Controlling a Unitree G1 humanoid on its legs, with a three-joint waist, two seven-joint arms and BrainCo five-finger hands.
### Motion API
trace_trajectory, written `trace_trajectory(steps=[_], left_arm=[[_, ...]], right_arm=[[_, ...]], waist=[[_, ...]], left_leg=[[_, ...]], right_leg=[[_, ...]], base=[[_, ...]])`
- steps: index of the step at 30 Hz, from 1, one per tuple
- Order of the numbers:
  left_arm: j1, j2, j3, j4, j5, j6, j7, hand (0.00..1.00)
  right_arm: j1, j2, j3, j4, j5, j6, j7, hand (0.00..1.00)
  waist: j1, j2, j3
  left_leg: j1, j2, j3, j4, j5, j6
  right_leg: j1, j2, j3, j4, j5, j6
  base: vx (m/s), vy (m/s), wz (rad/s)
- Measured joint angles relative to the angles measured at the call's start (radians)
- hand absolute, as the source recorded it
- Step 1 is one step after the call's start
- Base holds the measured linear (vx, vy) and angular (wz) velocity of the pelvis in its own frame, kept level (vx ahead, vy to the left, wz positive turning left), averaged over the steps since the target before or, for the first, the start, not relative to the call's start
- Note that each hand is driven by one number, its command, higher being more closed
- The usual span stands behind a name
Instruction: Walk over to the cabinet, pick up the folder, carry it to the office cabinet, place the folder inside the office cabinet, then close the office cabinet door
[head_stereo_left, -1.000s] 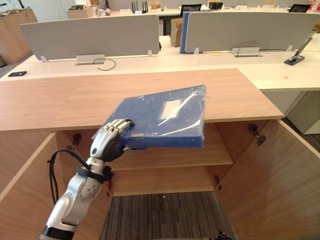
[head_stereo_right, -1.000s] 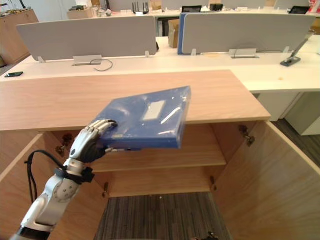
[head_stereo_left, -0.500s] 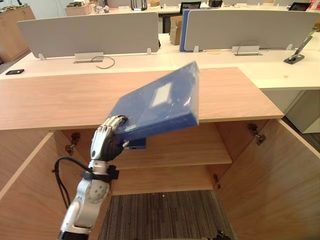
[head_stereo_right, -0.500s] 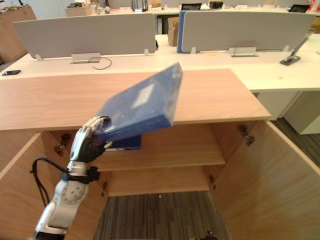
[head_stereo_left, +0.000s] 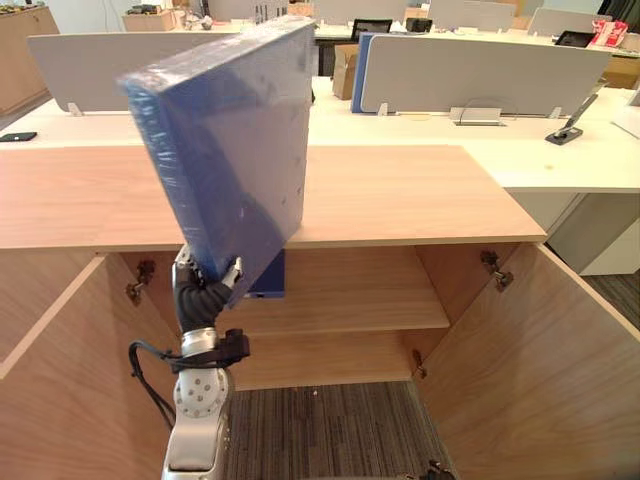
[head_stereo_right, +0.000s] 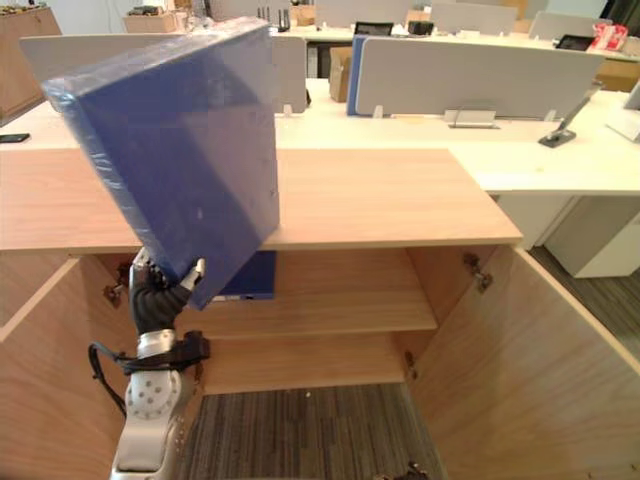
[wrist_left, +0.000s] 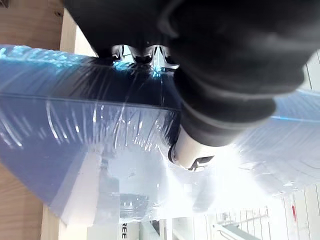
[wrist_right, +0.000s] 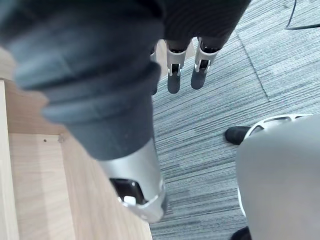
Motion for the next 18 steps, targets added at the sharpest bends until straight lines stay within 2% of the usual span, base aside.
trace_trajectory(steps=[6, 8, 12, 14, 15, 18], left_arm=[[0.000, -0.028, 0.045, 0.004, -0.055, 0.005, 0.018, 1.00], [0.000, -0.038, 0.050, 0.018, -0.119, 0.004, 0.015, 1.00], [-0.001, -0.038, 0.056, 0.069, -0.319, -0.002, -0.045, 1.00], [-0.001, -0.035, 0.055, 0.117, -0.494, -0.001, -0.109, 1.00], [-0.001, -0.034, 0.050, 0.137, -0.582, 0.002, -0.142, 1.00], [0.018, -0.019, 0.045, 0.140, -0.738, 0.003, -0.210, 1.00]], right_arm=[[0.003, 0.007, 0.011, 0.000, 0.000, 0.000, 0.000, 0.00], [0.004, 0.020, 0.011, 0.000, 0.000, 0.000, 0.000, 0.00], [0.004, 0.037, 0.012, -0.001, 0.000, 0.002, 0.001, 0.00], [0.004, 0.037, 0.035, -0.006, 0.004, 0.002, 0.001, 0.00], [0.011, 0.036, 0.053, -0.031, 0.023, 0.003, 0.001, 0.00], [0.056, 0.046, 0.085, -0.161, 0.126, 0.005, 0.001, 0.00]], waist=[[0.016, -0.001, -0.008], [0.017, -0.001, -0.020], [0.018, 0.000, -0.037], [0.017, 0.000, -0.039], [0.017, 0.000, -0.038], [0.013, 0.002, -0.038]], left_leg=[[-0.001, 0.004, 0.000, 0.000, 0.004, -0.003], [-0.005, 0.005, 0.000, 0.000, 0.005, -0.004], [-0.017, 0.007, -0.001, 0.001, 0.008, -0.007], [-0.017, 0.007, -0.001, 0.001, 0.008, -0.007], [-0.018, 0.008, -0.002, 0.001, 0.008, -0.007], [-0.019, 0.006, -0.001, 0.000, 0.008, -0.007]], right_leg=[[0.000, 0.003, 0.000, -0.002, 0.001, 0.000], [0.000, 0.005, 0.000, -0.006, 0.001, 0.000], [-0.006, 0.007, -0.002, -0.007, 0.001, 0.000], [-0.006, 0.007, -0.002, -0.006, 0.001, 0.000], [-0.008, 0.007, -0.002, -0.005, 0.001, 0.000], [-0.017, 0.008, -0.001, -0.002, 0.001, 0.000]], base=[[-0.01, 0.002, 0.00], [0.00, 0.000, 0.00], [0.00, 0.000, 0.00], [-0.02, 0.003, 0.00], [-0.04, 0.007, 0.00], [-0.05, 0.009, -0.02]])
